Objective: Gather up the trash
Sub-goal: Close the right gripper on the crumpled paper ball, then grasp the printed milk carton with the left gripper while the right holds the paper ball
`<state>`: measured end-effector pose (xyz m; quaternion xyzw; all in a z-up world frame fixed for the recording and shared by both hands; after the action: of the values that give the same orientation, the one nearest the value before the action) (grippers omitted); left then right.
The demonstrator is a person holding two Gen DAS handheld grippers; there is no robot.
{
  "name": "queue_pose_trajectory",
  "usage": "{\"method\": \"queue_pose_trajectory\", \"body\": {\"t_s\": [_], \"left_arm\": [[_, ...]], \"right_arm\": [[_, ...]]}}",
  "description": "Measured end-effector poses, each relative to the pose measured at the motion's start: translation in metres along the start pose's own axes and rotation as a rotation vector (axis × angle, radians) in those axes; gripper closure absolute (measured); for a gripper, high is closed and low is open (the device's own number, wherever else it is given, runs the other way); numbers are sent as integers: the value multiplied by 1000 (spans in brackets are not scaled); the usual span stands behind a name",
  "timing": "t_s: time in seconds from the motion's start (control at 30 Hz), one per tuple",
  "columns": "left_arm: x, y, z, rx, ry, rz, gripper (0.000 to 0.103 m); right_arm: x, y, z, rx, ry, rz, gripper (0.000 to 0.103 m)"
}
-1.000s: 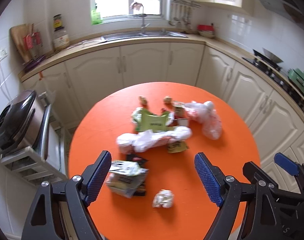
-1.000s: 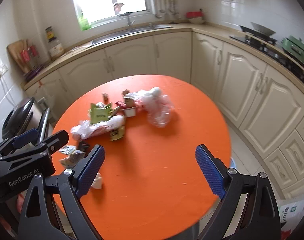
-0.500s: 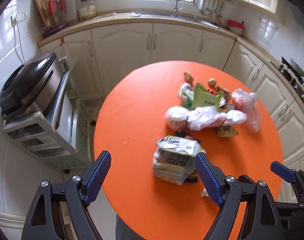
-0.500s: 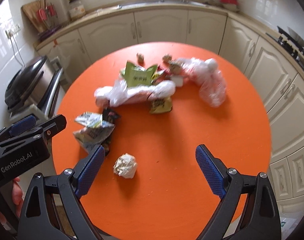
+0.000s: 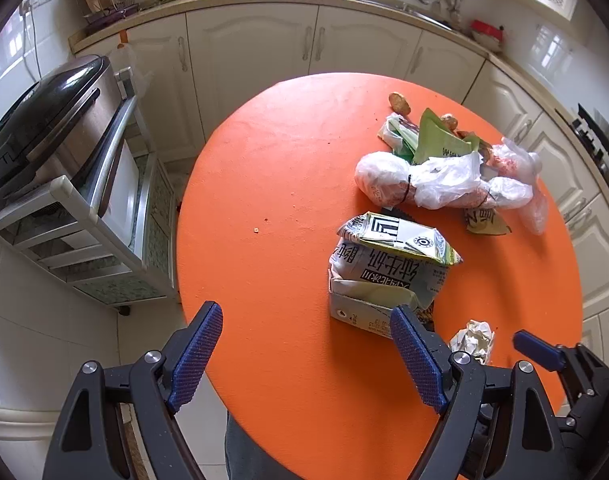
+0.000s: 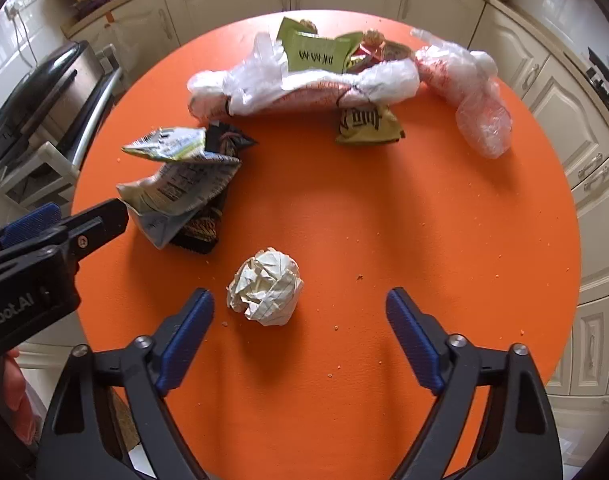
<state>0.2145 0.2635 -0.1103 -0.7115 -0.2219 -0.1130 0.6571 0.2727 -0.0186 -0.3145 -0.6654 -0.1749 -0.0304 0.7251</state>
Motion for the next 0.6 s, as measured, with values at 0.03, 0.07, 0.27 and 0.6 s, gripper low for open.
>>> {"method": "queue_pose_trajectory", "body": {"t_s": [0.03, 0.07, 0.27, 0.6], "left_arm": [[1, 2, -1, -2, 0, 3, 21], [0, 5, -2, -3, 0, 4, 21], [1, 12, -7, -10, 6, 5, 21], [5, 18, -16, -32, -1, 4, 21]], "right_arm": [[0, 4, 0, 2, -1, 8, 26], [-1, 9, -1, -2, -1, 16, 26], [4, 3, -12, 6, 36, -27, 70], [9, -16, -41, 38, 127, -86, 72]]}}
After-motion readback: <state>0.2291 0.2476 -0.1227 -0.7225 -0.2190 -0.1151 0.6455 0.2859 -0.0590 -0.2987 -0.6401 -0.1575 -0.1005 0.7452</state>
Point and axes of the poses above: each gripper's, at about its wrist camera, not at the fingertips, and y roughly the way its jaws point, z to its left, x to its top, the point moved 7 cm from there along y, roughly the way its jaws point, and after that the axes turned 1 degree about y, right-handed, at the moved point
